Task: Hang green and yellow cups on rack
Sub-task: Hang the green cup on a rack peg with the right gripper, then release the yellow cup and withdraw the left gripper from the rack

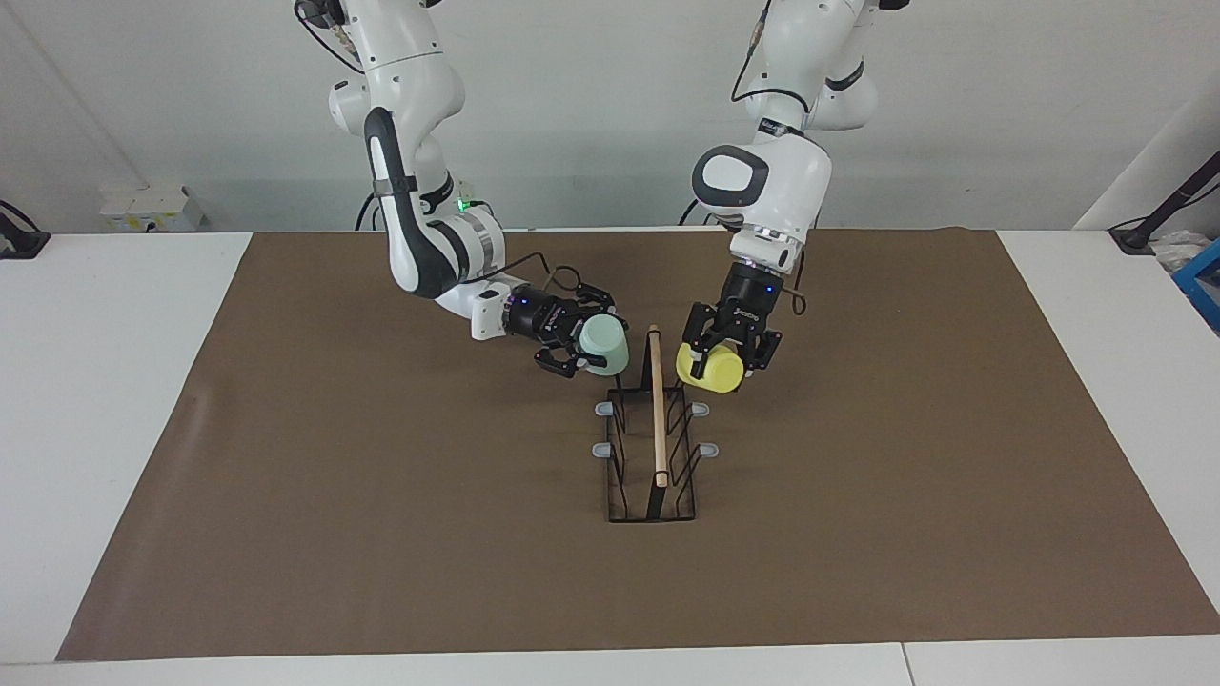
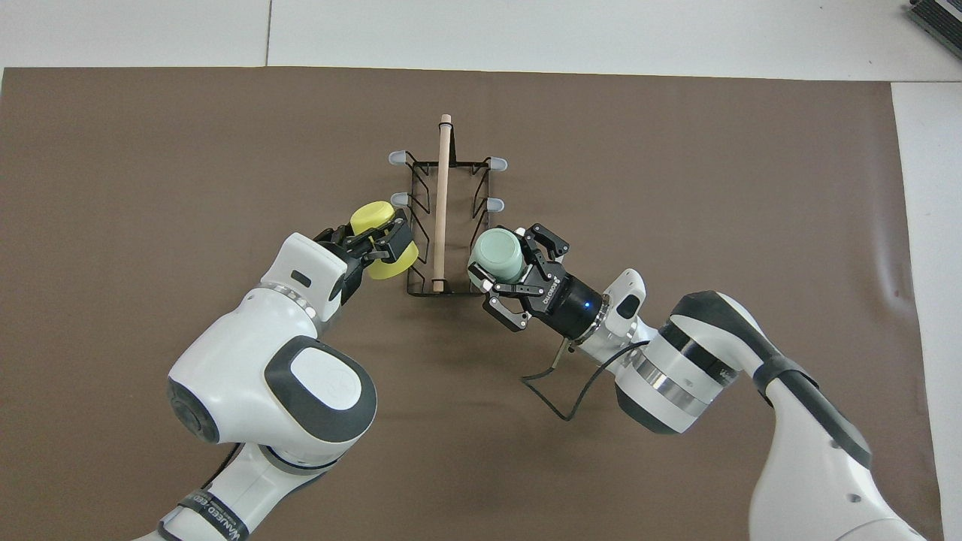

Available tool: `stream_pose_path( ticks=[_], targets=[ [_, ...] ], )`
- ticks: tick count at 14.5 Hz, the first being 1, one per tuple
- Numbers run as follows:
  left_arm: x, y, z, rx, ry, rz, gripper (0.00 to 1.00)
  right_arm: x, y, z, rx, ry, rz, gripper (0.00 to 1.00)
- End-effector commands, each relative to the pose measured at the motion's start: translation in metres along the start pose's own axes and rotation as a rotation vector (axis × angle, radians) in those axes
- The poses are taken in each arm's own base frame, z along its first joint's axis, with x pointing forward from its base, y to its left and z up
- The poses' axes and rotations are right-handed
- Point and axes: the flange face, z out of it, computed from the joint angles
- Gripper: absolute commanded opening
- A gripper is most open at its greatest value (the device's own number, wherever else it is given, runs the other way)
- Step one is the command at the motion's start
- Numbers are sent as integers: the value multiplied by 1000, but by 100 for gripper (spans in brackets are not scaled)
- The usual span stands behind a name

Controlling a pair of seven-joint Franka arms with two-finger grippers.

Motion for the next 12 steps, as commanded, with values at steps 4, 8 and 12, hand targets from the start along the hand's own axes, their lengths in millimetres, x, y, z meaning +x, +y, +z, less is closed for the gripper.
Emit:
stream_pose_path(
  ticks=[4, 8, 12],
  targets=[
    [-15, 4, -8, 12, -3, -12, 97, -23, 4, 1, -60, 18, -6, 18],
    [-12, 6, -7, 1, -6, -17, 100, -28, 4, -1, -66, 2, -5, 25],
    [-3, 9, -5, -33, -19, -26, 100, -29, 5, -3, -72, -7, -3, 100]
  ],
)
